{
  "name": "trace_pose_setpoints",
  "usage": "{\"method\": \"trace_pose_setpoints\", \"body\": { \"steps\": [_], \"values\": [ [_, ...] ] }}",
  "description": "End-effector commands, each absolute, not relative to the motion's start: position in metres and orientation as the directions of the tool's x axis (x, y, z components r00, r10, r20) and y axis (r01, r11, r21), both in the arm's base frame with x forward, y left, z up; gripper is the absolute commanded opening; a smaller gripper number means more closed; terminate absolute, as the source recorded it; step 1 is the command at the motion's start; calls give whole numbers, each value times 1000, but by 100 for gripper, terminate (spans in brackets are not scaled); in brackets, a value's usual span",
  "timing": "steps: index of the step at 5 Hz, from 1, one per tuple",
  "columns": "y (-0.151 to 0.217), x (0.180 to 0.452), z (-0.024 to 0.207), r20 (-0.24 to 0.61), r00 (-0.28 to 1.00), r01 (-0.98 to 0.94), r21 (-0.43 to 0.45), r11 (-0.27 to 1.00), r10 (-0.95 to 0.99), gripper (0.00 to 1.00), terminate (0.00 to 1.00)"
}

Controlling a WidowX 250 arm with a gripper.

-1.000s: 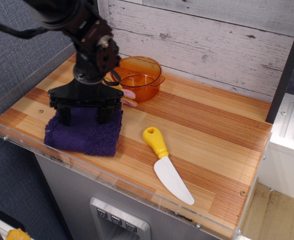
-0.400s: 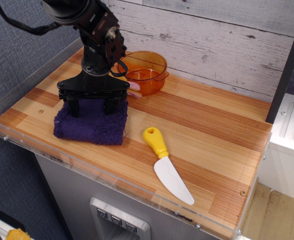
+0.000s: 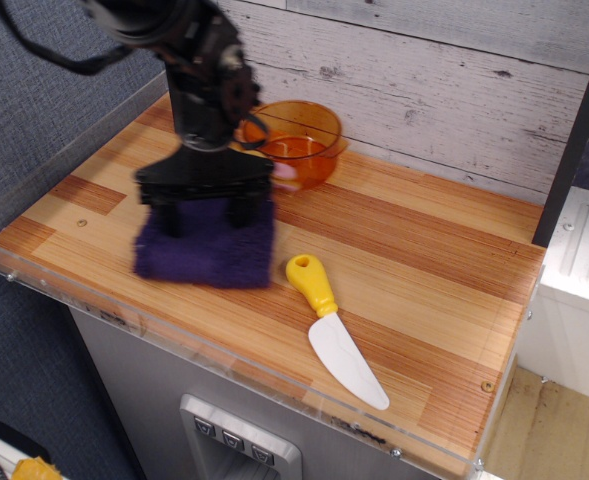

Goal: Move blue cloth directly to the left of knife.

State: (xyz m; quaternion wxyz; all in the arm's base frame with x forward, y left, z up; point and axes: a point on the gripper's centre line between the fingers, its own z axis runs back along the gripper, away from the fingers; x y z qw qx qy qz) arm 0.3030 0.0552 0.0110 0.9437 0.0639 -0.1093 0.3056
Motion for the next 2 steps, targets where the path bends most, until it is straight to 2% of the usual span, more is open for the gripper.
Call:
{"method": "trace_pose_setpoints", "body": {
  "steps": [1, 2],
  "values": [
    [-40, 295, 0, 189, 912, -382, 78, 921, 363, 100, 0],
    [-70, 290, -1, 176, 935, -321, 58, 945, 307, 100, 0]
  ]
}}
